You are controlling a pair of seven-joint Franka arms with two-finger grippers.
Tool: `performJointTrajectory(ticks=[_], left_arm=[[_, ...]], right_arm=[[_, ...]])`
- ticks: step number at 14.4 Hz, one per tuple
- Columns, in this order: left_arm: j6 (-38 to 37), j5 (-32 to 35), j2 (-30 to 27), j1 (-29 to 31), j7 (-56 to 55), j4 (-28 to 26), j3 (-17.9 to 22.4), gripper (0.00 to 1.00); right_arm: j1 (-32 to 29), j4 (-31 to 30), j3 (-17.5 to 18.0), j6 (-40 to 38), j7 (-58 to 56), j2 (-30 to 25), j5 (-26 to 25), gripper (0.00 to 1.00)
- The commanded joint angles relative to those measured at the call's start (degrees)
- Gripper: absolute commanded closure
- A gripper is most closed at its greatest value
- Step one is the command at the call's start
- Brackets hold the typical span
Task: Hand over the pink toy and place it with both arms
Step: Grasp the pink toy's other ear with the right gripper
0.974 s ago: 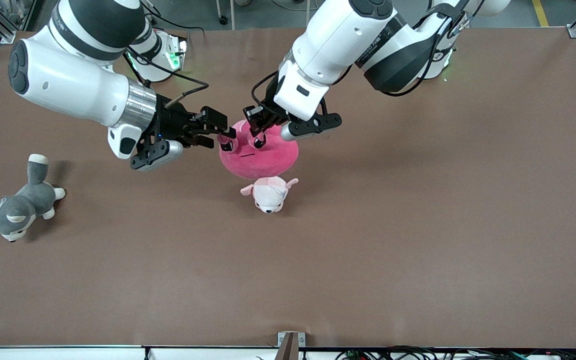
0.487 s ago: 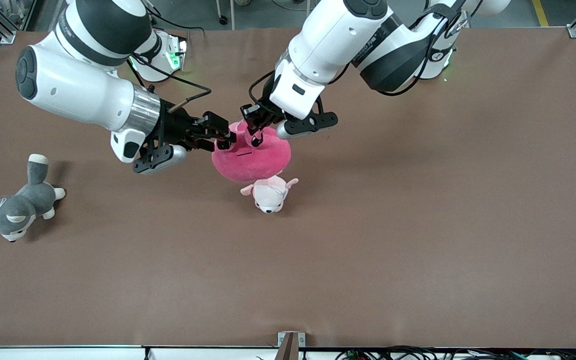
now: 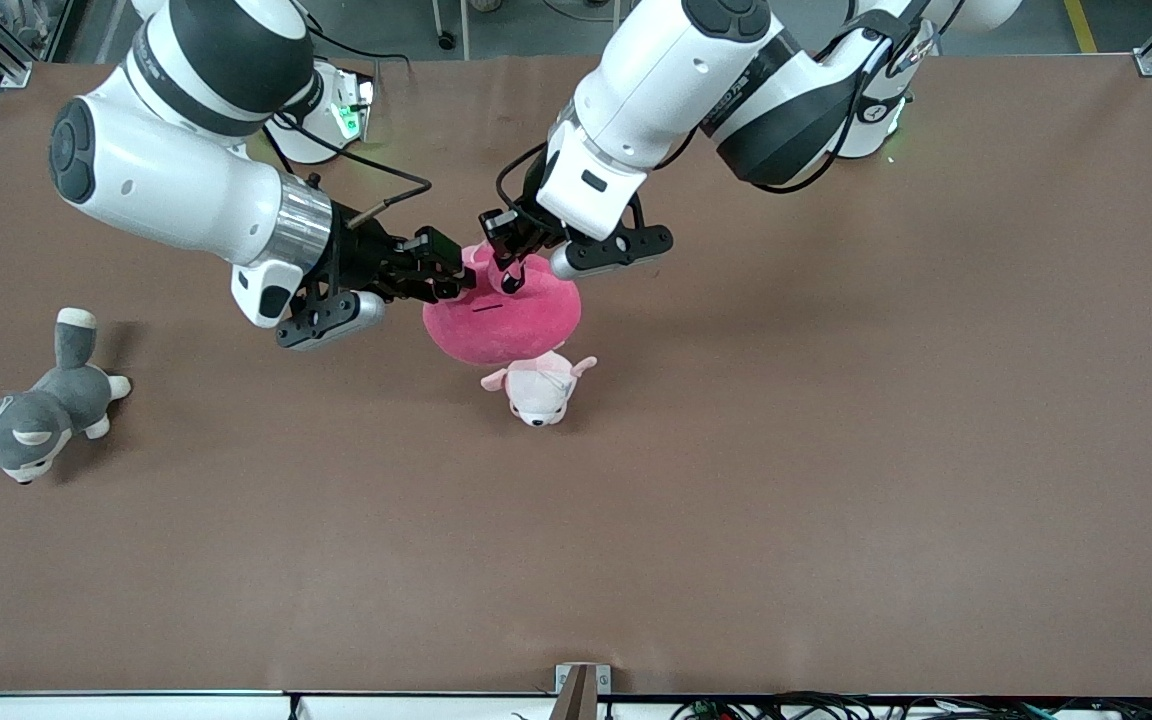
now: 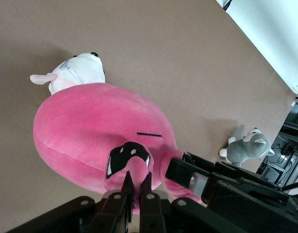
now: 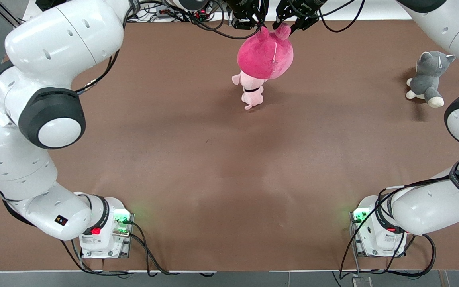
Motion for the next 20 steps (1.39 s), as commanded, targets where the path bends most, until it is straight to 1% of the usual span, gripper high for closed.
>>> performJointTrajectory(ticks=[1, 5, 9, 10, 11, 12, 13, 14, 15, 17, 18, 19, 20], left_arm=[[0.5, -0.9, 0.6, -0.5, -0.9, 1.4, 0.4, 1.0], [0.5, -0.8, 0.6, -0.5, -0.9, 1.4, 0.4, 0.99], [0.5, -0.9, 0.6, -0.5, -0.8, 1.4, 0.4, 0.99], [0.5, -0.9, 0.6, -0.5, -0.8, 1.4, 0.4, 0.99], [0.5, -0.9, 0.6, -0.5, -0.8, 1.4, 0.4, 0.99], [0.5, -0.9, 0.6, -0.5, -0.8, 1.4, 0.4, 0.99], [0.5, -0.8, 0.6, -0.5, -0.8, 1.4, 0.4, 0.99], [0.5, -0.9, 0.7, -0.5, -0.8, 1.4, 0.4, 0.98], [0.5, -0.9, 0.7, -0.5, -0.8, 1.4, 0.4, 0.98], [0.5, -0.8, 0.7, -0.5, -0.8, 1.4, 0.4, 0.95], [0.5, -0.8, 0.7, -0.5, -0.7, 1.4, 0.4, 0.86], [0.7, -0.8, 0.7, -0.5, -0.5, 1.4, 0.4, 0.74], [0.7, -0.8, 0.8, -0.5, -0.3, 1.4, 0.4, 0.59]], right_arm=[[0.6, 0.6, -0.2, 0.2, 0.7, 0.5, -1.0, 0.39], [0.6, 0.5, -0.2, -0.1, 0.7, 0.5, -1.1, 0.39], [1.5, 0.2, -0.2, -0.2, 0.9, 0.5, -1.1, 0.42], [1.5, 0.2, -0.2, -0.3, 0.9, 0.5, -1.2, 0.46], [1.6, 0.1, -0.2, -0.3, 0.9, 0.5, -1.3, 0.53], [1.6, 0.1, -0.2, -0.5, 0.8, 0.5, -1.4, 0.7], [1.6, 0.1, -0.2, -1.6, 0.9, 0.5, -2.1, 0.91], [1.6, 0.2, -0.2, -2.6, 0.9, 0.5, -2.4, 0.98], [1.5, 0.2, -0.2, -2.7, 1.0, 0.5, -2.4, 1.0], [1.3, 0.3, -0.2, -2.7, 0.9, 0.5, -2.4, 1.0], [1.2, 0.3, -0.2, -2.7, 0.9, 0.5, -2.4, 1.0], [1.3, 0.3, -0.2, -2.7, 0.9, 0.5, -2.4, 1.0], [1.3, 0.4, -0.2, -2.7, 0.9, 0.5, -2.4, 1.0]])
